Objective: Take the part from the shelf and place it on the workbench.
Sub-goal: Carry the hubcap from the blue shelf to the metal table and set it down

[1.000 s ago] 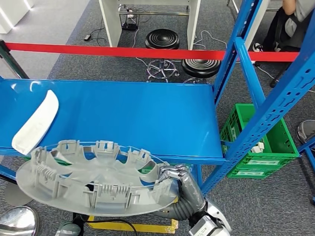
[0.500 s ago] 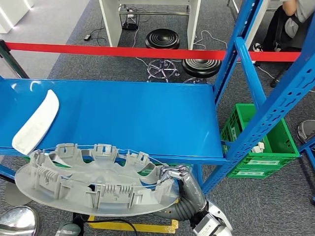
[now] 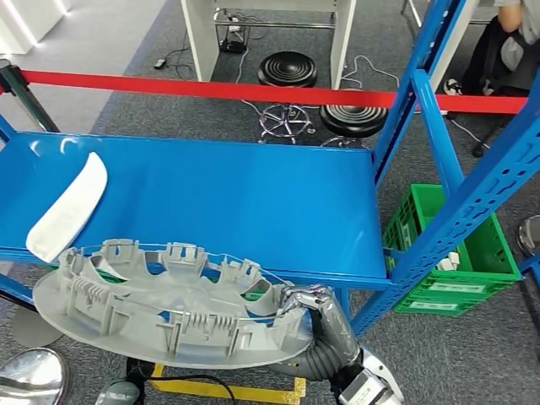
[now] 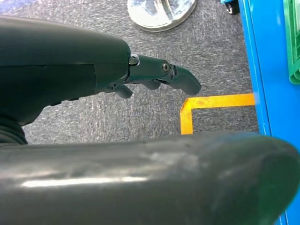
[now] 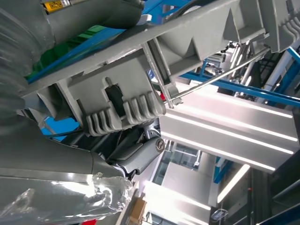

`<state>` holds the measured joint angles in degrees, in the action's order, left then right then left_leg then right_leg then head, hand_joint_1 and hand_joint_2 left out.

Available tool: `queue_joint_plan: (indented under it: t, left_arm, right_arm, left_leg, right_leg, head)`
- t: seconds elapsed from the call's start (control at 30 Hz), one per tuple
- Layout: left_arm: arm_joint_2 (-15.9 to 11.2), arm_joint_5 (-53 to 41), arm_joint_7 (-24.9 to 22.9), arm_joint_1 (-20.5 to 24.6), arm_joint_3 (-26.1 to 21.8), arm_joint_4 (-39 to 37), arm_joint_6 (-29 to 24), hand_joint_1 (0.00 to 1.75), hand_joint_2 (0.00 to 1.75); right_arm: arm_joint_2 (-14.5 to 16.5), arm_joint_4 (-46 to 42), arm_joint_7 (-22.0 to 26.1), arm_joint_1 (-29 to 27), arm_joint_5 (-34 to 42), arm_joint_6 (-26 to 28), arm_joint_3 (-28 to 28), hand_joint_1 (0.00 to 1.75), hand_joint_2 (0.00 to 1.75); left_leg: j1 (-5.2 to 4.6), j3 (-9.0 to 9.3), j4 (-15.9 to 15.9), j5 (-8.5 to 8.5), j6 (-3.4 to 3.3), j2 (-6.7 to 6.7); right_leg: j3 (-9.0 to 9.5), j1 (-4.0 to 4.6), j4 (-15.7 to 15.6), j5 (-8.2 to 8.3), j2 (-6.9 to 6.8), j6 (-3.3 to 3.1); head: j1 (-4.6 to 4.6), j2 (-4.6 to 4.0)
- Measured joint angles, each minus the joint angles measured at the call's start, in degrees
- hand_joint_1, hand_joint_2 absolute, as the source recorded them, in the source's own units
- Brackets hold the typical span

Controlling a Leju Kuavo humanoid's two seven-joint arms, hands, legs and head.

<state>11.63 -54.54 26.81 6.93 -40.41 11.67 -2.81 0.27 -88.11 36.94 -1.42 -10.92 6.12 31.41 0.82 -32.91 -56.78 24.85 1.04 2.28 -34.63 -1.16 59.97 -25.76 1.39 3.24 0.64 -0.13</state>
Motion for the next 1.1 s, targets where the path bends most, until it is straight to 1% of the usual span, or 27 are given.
queue_joint_plan:
  t: [0.03, 0.07, 0.1, 0.13, 0.17, 0.23, 0.27, 0.33, 0.4, 0.5, 0.53, 0.57, 0.6, 0.63, 0.67, 0.7, 0.73, 0.77, 0.83, 0.87, 0.9, 0.93, 0.97, 1.0, 1.03, 1.07, 1.1]
  left_arm:
    - [0.0, 0.0, 0.0, -0.1, 0.0, 0.0, -0.1, 0.0, 0.0]
    - [-0.1, 0.0, 0.0, -0.2, 0.0, 0.0, -0.1, 0.0, 0.0]
    - [-0.1, 0.1, 0.0, -0.3, 0.0, 0.0, -0.2, 0.0, 0.0]
    - [-0.1, 0.1, -0.1, -0.2, 0.0, 0.0, -0.2, 0.0, 0.0]
    - [-0.1, 0.1, -0.1, -0.2, 0.0, 0.0, -0.2, 0.0, 0.0]
    - [-0.1, 0.2, -0.1, -0.1, 0.0, 0.0, -0.3, 0.0, 0.0]
    - [-0.1, 0.2, -0.1, 0.0, 0.0, 0.0, -0.4, 0.0, 0.0]
    - [-0.1, 0.3, -0.1, 0.0, 0.0, 0.0, -0.5, 0.0, 0.0]
    - [-0.1, 0.3, -0.2, 0.0, 0.0, 0.0, -0.6, 0.0, 0.0]
    - [0.0, 0.5, -0.4, 0.0, 0.0, 0.0, -0.8, 0.0, 0.0]
    - [0.0, 0.6, -0.6, 0.0, 0.0, 0.0, -0.8, 0.0, 0.0]
    - [0.0, 0.8, -0.8, 0.0, 0.0, 0.0, -0.8, 0.0, 0.0]
    - [0.0, 0.9, -1.1, 0.0, 0.0, 0.0, -0.8, 0.0, 0.0]
    - [0.0, 1.1, -1.4, 0.0, 0.0, 0.0, -0.6, 0.0, 0.0]
    - [0.0, 1.3, -1.6, 0.1, 0.0, 0.0, -0.5, 0.0, 0.0]
    - [0.0, 1.5, -1.6, 0.1, -0.1, 0.0, -0.3, 0.0, 0.0]
    - [0.1, 1.6, -1.6, 0.2, -0.1, 0.0, -0.1, 0.0, 0.0]
    - [0.1, 1.6, -1.5, 0.2, -0.1, 0.0, 0.1, 0.0, 0.0]
    - [0.1, 1.6, -1.2, 0.2, -0.1, 0.0, 0.3, 0.0, 0.0]
    - [0.1, 1.6, -1.1, 0.1, -0.1, 0.0, 0.3, 0.0, 0.0]
    - [0.1, 1.6, -1.0, 0.1, -0.1, 0.0, 0.3, 0.0, 0.0]
    - [0.2, 1.6, -1.0, 0.1, -0.1, 0.0, 0.4, 0.0, 0.0]
    - [0.2, 1.6, -0.9, 0.1, -0.1, 0.0, 0.4, 0.0, 0.0]
    - [0.2, 1.7, -0.8, 0.1, -0.1, 0.0, 0.4, 0.0, 0.0]
    - [0.2, 1.7, -0.7, 0.1, -0.1, 0.0, 0.4, 0.0, 0.0]
    - [0.1, 1.7, -0.6, 0.1, -0.1, 0.0, 0.4, 0.0, 0.0]
    - [0.0, 1.7, -0.5, 0.0, 0.0, 0.0, 0.4, 0.0, 0.0]
  right_arm:
    - [0.0, 0.0, 0.0, 0.0, 0.0, 0.0, 0.0, 1.75, 1.75]
    - [0.0, -0.1, 0.1, -0.1, 0.0, 0.0, -0.1, 1.75, 1.75]
    - [0.0, -0.2, 0.1, -0.1, -0.1, 0.0, -0.2, 1.75, 1.75]
    - [0.0, -0.3, 0.1, -0.2, -0.1, 0.1, -0.3, 1.75, 1.75]
    - [0.0, -0.3, 0.1, -0.1, -0.2, 0.1, -0.4, 1.75, 1.75]
    - [0.1, -0.4, 0.2, -0.1, -0.2, 0.2, -0.5, 1.75, 1.75]
    - [0.1, -0.4, 0.3, -0.1, -0.3, 0.2, -0.5, 1.75, 1.75]
    - [0.1, -0.4, 0.3, -0.2, -0.4, 0.3, -0.6, 1.75, 1.75]
    - [0.1, -0.4, 0.4, -0.2, -0.7, 0.4, -0.6, 1.75, 1.75]
    - [0.1, -0.4, 0.4, -0.2, -1.1, 0.5, -0.6, 1.75, 1.75]
    - [0.1, -0.4, 0.4, -0.2, -1.1, 0.5, -0.6, 1.75, 1.75]
    - [0.1, -0.4, 0.5, -0.2, -1.1, 0.5, -0.6, 1.75, 1.75]
    - [0.1, -0.4, 0.5, -0.2, -1.1, 0.5, -0.6, 1.75, 1.75]
    - [0.1, -0.4, 0.5, -0.2, -1.1, 0.5, -0.6, 1.75, 1.75]
    - [0.1, -0.4, 0.5, -0.1, -1.1, 0.5, -0.6, 1.75, 1.75]
    - [0.1, -0.5, 0.5, -0.1, -1.1, 0.6, -0.6, 1.75, 1.75]
    - [0.1, -0.5, 0.5, 0.0, -1.1, 0.6, -0.6, 1.75, 1.75]
    - [0.1, -0.5, 0.5, 0.1, -1.1, 0.6, -0.6, 1.75, 1.75]
    - [0.1, -0.5, 0.6, 0.1, -1.1, 0.7, -0.6, 1.75, 1.75]
    - [0.1, -0.5, 0.6, 0.1, -1.1, 0.7, -0.6, 1.75, 1.75]
    - [0.0, -0.5, 0.6, 0.0, -1.1, 0.7, -0.6, 1.75, 1.75]
    - [0.0, -0.5, 0.5, -0.1, -1.1, 0.7, -0.6, 1.75, 1.75]
    - [0.0, -0.5, 0.5, -0.1, -1.1, 0.7, -0.6, 1.75, 1.75]
    - [0.0, -0.5, 0.6, 0.0, -1.1, 0.7, -0.6, 1.75, 1.75]
    - [0.0, -0.5, 0.6, 0.0, -1.1, 0.7, -0.6, 1.75, 1.75]
    - [0.0, -0.5, 0.6, 0.1, -1.1, 0.7, -0.6, 1.75, 1.75]
    - [0.0, -0.4, 0.6, 0.1, -1.1, 0.7, -0.7, 1.75, 1.75]
  left_leg:
    - [-0.07, -0.23, -0.2, -0.03, 0.3, 0.07]
    - [-0.04, -0.37, -0.2, -0.13, 0.55, 0.14]
    - [0.05, -0.34, 0.0, -0.16, 0.77, 0.14]
    - [0.1, -0.28, 0.2, -0.28, 0.66, 0.14]
    - [0.11, -0.24, 0.3, -0.37, 0.37, 0.13]
    - [0.08, -0.25, 0.5, -0.64, -0.41, 0.09]
    - [0.11, -0.26, 0.5, -0.69, -0.57, 0.06]
    - [0.21, -0.25, 0.7, -0.78, -0.53, -0.01]
    - [0.29, -0.26, 0.8, -0.85, -0.09, -0.05]
    - [0.45, -0.3, 0.9, -0.85, 1.44, -0.05]
    - [0.48, -0.32, 0.9, -0.85, 1.76, -0.05]
    - [0.47, -0.34, 0.9, -0.84, 1.83, -0.06]
    - [0.39, -0.42, 0.7, -0.79, 1.71, -0.06]
    - [0.27, -0.42, 0.8, -0.96, 1.32, -0.05]
    - [0.24, -0.21, 1.3, -1.38, 0.74, -0.1]
    - [0.31, 0.14, 2.1, -1.93, 0.12, -0.22]
    - [0.46, 0.53, 3.2, -2.56, -0.4, -0.35]
    - [0.66, 0.84, 4.0, -2.95, -0.63, -0.53]
    - [0.84, 0.93, 4.5, -3.04, -0.63, -0.8]
    - [0.9, 0.92, 4.4, -2.99, -0.53, -0.88]
    - [1.01, 0.91, 4.4, -2.94, -0.38, -0.93]
    - [1.22, 0.9, 4.2, -2.88, -0.11, -0.93]
    - [1.52, 0.88, 3.9, -2.71, 0.28, -0.9]
    - [1.81, 0.8, 3.4, -2.44, 0.8, -0.85]
    - [1.99, 0.59, 2.9, -2.11, 1.4, -0.8]
    - [2.05, 0.38, 2.2, -1.82, 1.94, -0.71]
    - [2.01, 0.14, 1.6, -1.63, 2.37, -0.6]
  right_leg:
    - [0.15, 0.09, -0.2, -0.36, 0.17, -0.41]
    - [0.09, 0.18, -0.2, -0.31, 0.22, -0.96]
    - [-0.02, 0.23, -0.2, -0.25, 0.23, -1.28]
    - [-0.07, 0.24, -0.2, -0.18, 0.24, -1.5]
    - [-0.09, 0.2, -0.4, -0.1, 0.25, -1.65]
    - [-0.16, 0.23, -0.5, 0.01, 0.27, -1.75]
    - [-0.2, 0.34, -0.5, 0.04, 0.29, -1.84]
    - [-0.23, 0.57, -0.4, 0.07, 0.35, -2.04]
    - [-0.26, 0.69, -0.4, 0.07, 0.35, -2.19]
    - [-0.28, 0.81, -0.4, 0.08, 0.33, -2.28]
    - [-0.27, 0.83, -0.3, 0.1, 0.32, -2.31]
    - [-0.26, 0.81, -0.4, 0.14, 0.31, -2.33]
    - [-0.18, 0.63, -0.6, 0.28, 0.29, -2.17]
    - [-0.05, 0.46, -1.0, 0.56, 0.3, -1.83]
    - [0.16, 0.37, -1.5, 0.89, 0.3, -1.44]
    - [0.15, 0.32, -1.8, 0.83, 0.16, -1.03]
    - [-0.2, 0.43, -1.2, 0.14, -0.01, -0.72]
    - [-1.04, 0.48, 0.7, -1.26, -0.25, -0.51]
    - [-3.99, 0.25, 7.7, -5.05, -0.67, 0.03]
    - [-5.26, 0.06, 10.9, -6.23, -0.78, 0.38]
    - [-5.75, -0.13, 12.5, -6.38, -0.83, 0.73]
    - [-5.08, -0.35, 11.7, -5.41, -0.87, 1.12]
    - [-3.24, -0.64, 8.6, -3.63, -0.92, 1.6]
    - [-0.91, -0.9, 4.7, -2.34, -0.92, 2.24]
    - [1.13, -0.97, 1.7, -1.43, -0.67, 2.45]
    - [2.4, -1.03, -0.1, -1.29, -0.41, 2.27]
    - [2.81, -0.94, -0.6, -1.77, -0.11, 1.64]
  head:
    - [0.04, 0.0]
    - [0.1, 0.0]
    - [0.19, 0.0]
    - [0.21, 0.0]
    - [0.22, 0.0]
    - [0.31, 0.0]
    - [0.33, 0.0]
    - [0.32, 0.0]
    - [0.32, 0.0]
    - [0.29, 0.0]
    - [0.28, 0.0]
    - [0.27, 0.0]
    - [0.27, 0.0]
    - [0.3, 0.0]
    - [0.37, 0.0]
    - [0.36, 0.0]
    - [0.3, 0.0]
    - [0.2, 0.0]
    - [0.04, 0.0]
    - [0.05, 0.0]
    - [0.06, 0.0]
    - [0.06, 0.0]
    - [0.07, 0.0]
    - [0.05, 0.0]
    - [-0.06, 0.0]
    - [-0.14, 0.0]
    - [-0.17, 0.0]
